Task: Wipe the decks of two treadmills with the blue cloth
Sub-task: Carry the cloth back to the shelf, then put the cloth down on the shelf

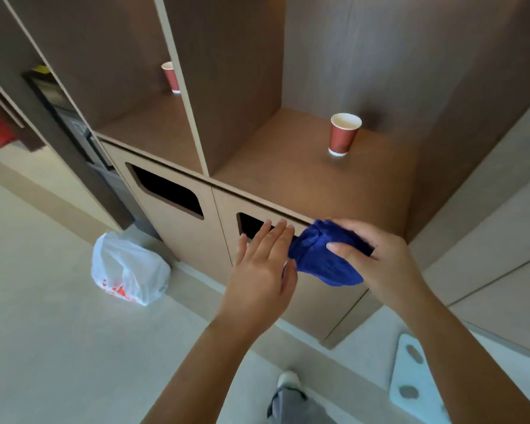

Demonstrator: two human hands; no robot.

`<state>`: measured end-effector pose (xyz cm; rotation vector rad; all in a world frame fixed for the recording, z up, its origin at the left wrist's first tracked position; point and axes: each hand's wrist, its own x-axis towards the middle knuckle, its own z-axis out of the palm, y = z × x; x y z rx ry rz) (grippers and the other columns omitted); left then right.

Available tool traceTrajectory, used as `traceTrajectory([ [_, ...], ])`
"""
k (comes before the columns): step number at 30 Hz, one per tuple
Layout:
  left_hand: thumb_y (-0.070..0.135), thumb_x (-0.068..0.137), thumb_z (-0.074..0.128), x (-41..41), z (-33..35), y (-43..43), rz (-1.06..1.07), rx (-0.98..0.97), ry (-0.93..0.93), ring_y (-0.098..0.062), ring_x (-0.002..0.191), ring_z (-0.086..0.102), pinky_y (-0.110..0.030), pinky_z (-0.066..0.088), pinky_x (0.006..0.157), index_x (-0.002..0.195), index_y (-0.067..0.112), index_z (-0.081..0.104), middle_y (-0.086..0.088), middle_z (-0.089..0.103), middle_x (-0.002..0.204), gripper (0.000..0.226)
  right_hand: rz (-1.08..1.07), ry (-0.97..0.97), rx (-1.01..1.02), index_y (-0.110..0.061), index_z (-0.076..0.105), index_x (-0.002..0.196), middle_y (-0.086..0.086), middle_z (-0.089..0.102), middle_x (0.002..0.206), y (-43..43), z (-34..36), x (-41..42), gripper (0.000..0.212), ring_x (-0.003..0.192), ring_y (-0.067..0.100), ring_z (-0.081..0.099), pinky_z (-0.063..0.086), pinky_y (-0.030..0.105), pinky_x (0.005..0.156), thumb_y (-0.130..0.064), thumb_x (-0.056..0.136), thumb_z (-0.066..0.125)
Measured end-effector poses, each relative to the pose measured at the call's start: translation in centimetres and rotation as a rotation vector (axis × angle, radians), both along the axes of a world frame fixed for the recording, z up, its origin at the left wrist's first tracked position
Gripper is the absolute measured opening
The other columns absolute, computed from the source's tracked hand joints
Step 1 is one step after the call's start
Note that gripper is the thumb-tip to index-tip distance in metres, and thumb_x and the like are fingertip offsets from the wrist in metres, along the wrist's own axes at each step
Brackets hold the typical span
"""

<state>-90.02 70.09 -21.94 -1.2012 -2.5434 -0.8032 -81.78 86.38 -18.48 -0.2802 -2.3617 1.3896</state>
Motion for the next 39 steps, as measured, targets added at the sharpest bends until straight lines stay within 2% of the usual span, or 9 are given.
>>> traceTrajectory([
  [5, 0.027, 0.087, 0.036, -4.7, 0.1, 3.2, -0.016, -0.023, 0.000, -0.030, 0.125, 0.046, -0.050, 0.022, 0.100, 0.128, 0.007, 0.052, -0.010, 0.055, 0.131, 0.048, -0.050, 0.002, -0.015, -0.038, 0.061, 0.100, -0.039, 0.060, 0.089, 3.3, -0.1, -4.4, 0.033, 0.095, -0.017, 0.055, 0.038, 0.001, 0.081, -0.010, 0.084, 0.066],
  [9, 0.028, 0.087, 0.034, -8.1, -0.5, 5.3, -0.047, -0.094, -0.006, -0.028, 0.127, 0.044, -0.047, 0.020, 0.101, 0.130, 0.009, 0.050, -0.009, 0.053, 0.133, 0.049, -0.090, -0.015, -0.020, -0.033, 0.061, 0.103, -0.032, 0.059, 0.097, 5.9, -0.8, -7.7, 0.030, 0.095, -0.016, 0.054, 0.038, 0.002, 0.085, -0.010, 0.085, 0.065],
  [14, 0.023, 0.085, 0.037, -11.3, -1.2, 7.5, -0.121, -0.115, 0.013, -0.030, 0.124, 0.047, -0.049, 0.023, 0.099, 0.128, 0.007, 0.050, -0.011, 0.055, 0.130, 0.048, -0.179, -0.084, 0.109, -0.018, 0.060, 0.122, -0.018, 0.059, 0.108, 9.1, -1.5, -11.7, 0.034, 0.102, -0.001, 0.053, 0.033, -0.002, 0.085, -0.015, 0.088, 0.063],
  [19, 0.023, 0.085, 0.035, -14.6, -2.2, 8.9, -0.189, -0.146, 0.016, -0.029, 0.125, 0.046, -0.049, 0.023, 0.099, 0.128, 0.004, 0.051, -0.013, 0.054, 0.130, 0.049, -0.260, -0.021, 0.548, -0.008, 0.063, 0.120, 0.010, 0.068, 0.112, 10.2, -4.6, -14.9, 0.038, 0.099, 0.026, 0.064, 0.045, 0.025, 0.088, -0.017, 0.083, 0.065],
  [22, 0.023, 0.087, 0.033, -16.1, -3.3, 8.6, -0.268, -0.200, -0.018, -0.029, 0.128, 0.043, -0.050, 0.023, 0.100, 0.131, 0.004, 0.046, -0.013, 0.051, 0.134, 0.050, -0.251, -0.128, 0.619, -0.008, 0.068, 0.111, 0.013, 0.069, 0.106, 8.3, -8.5, -14.7, 0.038, 0.098, 0.030, 0.066, 0.053, 0.038, 0.083, -0.027, 0.079, 0.059],
  [24, 0.023, 0.087, 0.034, -17.0, -4.4, 8.4, -0.327, -0.244, -0.010, -0.030, 0.127, 0.043, -0.051, 0.026, 0.098, 0.131, 0.004, 0.046, -0.013, 0.050, 0.135, 0.050, -0.265, -0.152, 0.684, -0.010, 0.069, 0.108, 0.011, 0.069, 0.109, 6.9, -10.9, -14.2, 0.040, 0.105, 0.027, 0.062, 0.043, 0.038, 0.094, -0.032, 0.080, 0.051],
  [27, 0.024, 0.087, 0.034, -17.6, -5.8, 8.3, -0.369, -0.286, -0.021, -0.028, 0.130, 0.040, -0.050, 0.024, 0.100, 0.133, 0.005, 0.044, -0.012, 0.048, 0.137, 0.051, -0.296, -0.170, 0.646, -0.012, 0.067, 0.113, 0.009, 0.065, 0.119, 5.9, -11.8, -13.7, 0.041, 0.117, 0.022, 0.050, 0.031, 0.035, 0.102, -0.031, 0.081, 0.050],
  [35, 0.024, 0.094, 0.037, -18.7, -6.1, 10.0, -0.522, -0.264, -0.058, -0.019, 0.137, 0.019, -0.047, 0.015, 0.106, 0.139, 0.006, 0.037, -0.010, 0.035, 0.147, 0.048, -0.329, -0.316, 0.663, -0.014, 0.061, 0.122, 0.011, 0.056, 0.131, 4.6, -11.1, -13.3, 0.053, 0.125, 0.030, 0.048, 0.033, 0.051, 0.101, -0.046, 0.081, 0.050],
  [39, 0.031, 0.093, 0.020, -19.2, -5.7, 10.8, -0.600, -0.320, 0.005, -0.017, 0.136, 0.014, -0.048, 0.015, 0.106, 0.140, 0.006, 0.034, -0.009, 0.030, 0.148, 0.054, -0.399, -0.413, 0.659, -0.012, 0.049, 0.133, 0.014, 0.043, 0.143, 4.1, -10.9, -13.1, 0.061, 0.135, 0.029, 0.032, 0.025, 0.050, 0.103, -0.050, 0.086, 0.043],
])
